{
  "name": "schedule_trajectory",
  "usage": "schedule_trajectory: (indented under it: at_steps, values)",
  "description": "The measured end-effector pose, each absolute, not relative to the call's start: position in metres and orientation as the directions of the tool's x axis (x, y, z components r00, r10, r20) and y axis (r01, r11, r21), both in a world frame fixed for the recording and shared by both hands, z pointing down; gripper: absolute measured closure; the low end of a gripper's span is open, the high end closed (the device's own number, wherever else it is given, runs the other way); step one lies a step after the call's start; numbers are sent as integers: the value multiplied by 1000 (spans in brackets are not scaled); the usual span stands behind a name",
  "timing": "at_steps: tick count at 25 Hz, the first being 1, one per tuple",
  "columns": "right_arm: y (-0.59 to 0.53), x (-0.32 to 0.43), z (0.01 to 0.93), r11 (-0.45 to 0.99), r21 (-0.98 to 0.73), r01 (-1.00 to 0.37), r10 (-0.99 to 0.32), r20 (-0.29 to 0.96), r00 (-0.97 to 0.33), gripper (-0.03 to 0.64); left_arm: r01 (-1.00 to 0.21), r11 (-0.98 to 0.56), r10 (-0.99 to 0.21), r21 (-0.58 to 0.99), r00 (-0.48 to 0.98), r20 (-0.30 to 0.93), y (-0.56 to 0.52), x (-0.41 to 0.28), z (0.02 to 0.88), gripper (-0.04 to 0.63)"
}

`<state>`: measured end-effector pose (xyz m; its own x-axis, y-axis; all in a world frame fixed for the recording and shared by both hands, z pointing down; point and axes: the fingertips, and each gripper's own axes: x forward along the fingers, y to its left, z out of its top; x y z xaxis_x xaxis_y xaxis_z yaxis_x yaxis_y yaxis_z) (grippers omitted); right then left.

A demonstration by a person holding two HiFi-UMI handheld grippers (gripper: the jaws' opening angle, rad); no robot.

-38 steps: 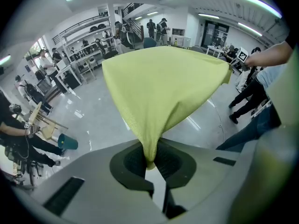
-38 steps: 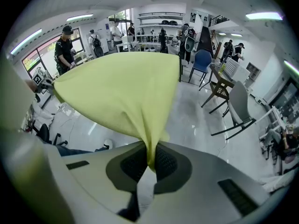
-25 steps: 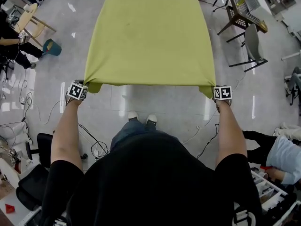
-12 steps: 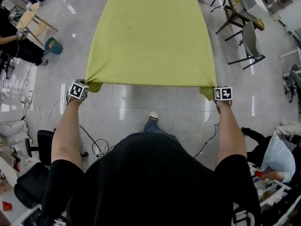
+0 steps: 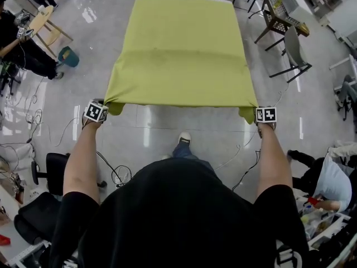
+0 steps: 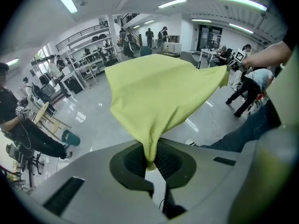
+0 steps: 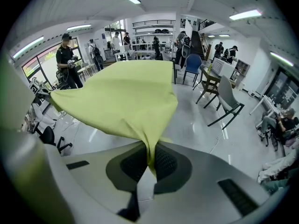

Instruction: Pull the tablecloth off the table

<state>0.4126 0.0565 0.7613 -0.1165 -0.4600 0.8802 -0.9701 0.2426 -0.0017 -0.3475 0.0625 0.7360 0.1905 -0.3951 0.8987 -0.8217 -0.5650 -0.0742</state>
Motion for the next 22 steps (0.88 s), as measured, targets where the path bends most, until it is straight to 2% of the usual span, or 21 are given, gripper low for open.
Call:
schedule_trajectory:
  at_steps: [16, 22]
  values:
    - [157, 391, 690, 206, 16, -979, -559, 822, -104, 592, -803, -582, -478, -130, 209, 853, 139, -371, 667, 568]
    - [188, 391, 658, 159, -14, -987, -632, 767, -113, 594, -809, -577, -538, -115, 270, 799, 161, -367, 621, 568]
